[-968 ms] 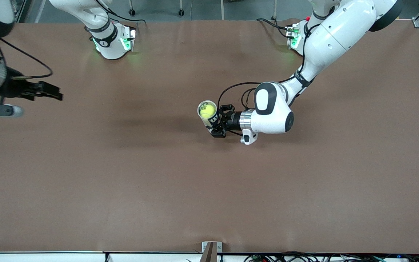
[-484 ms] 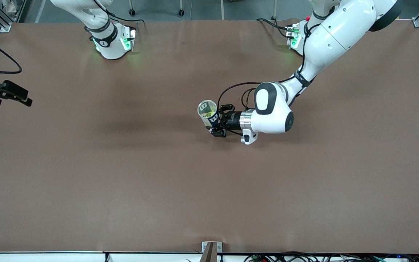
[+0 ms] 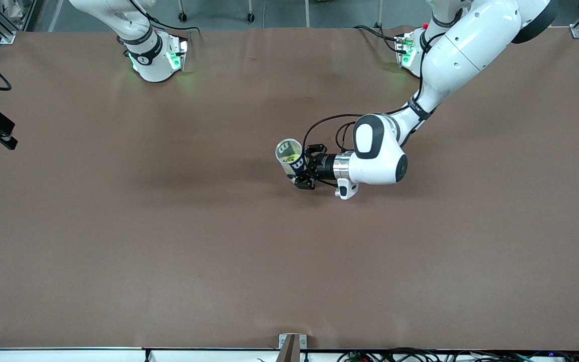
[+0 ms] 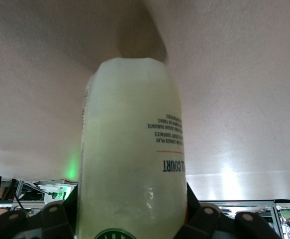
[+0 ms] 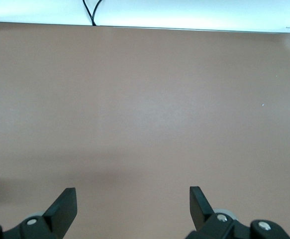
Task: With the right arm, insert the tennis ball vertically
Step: 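Lower the upright can onto the table with the left gripper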
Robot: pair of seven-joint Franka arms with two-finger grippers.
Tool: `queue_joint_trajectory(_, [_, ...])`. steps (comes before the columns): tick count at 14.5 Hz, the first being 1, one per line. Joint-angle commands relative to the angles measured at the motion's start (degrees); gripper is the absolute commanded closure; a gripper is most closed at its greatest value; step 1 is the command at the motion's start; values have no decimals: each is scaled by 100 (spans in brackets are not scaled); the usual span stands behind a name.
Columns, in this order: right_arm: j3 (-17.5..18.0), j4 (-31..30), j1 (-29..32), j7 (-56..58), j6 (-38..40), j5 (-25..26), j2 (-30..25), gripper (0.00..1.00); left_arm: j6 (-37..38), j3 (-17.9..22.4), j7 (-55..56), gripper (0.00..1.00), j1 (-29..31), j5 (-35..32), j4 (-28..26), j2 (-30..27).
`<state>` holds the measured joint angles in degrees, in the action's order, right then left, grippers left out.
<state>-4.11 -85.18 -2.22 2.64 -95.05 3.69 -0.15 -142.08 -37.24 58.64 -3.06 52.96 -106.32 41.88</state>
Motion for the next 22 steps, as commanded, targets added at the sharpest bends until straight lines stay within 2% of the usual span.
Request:
queue_joint_trajectory(1, [15,-16,20,-27,-4,149,24,0,49,-29,-150,23,86,171,-126,-137])
queue_joint_trajectory(9, [15,-16,-41,8,-13,193,42,0,40,-29,-791,23,-28,1005,-125,-101])
queue_joint_trajectory(21, [15,-16,-6,-36,-22,114,50,0,-13,-12,-1074,23,-81,1226,-108,153])
queue_joint_trajectory(22, [15,-16,-6,-36,-39,123,50,0,-13,-11,-1091,15,-81,1226,-108,162])
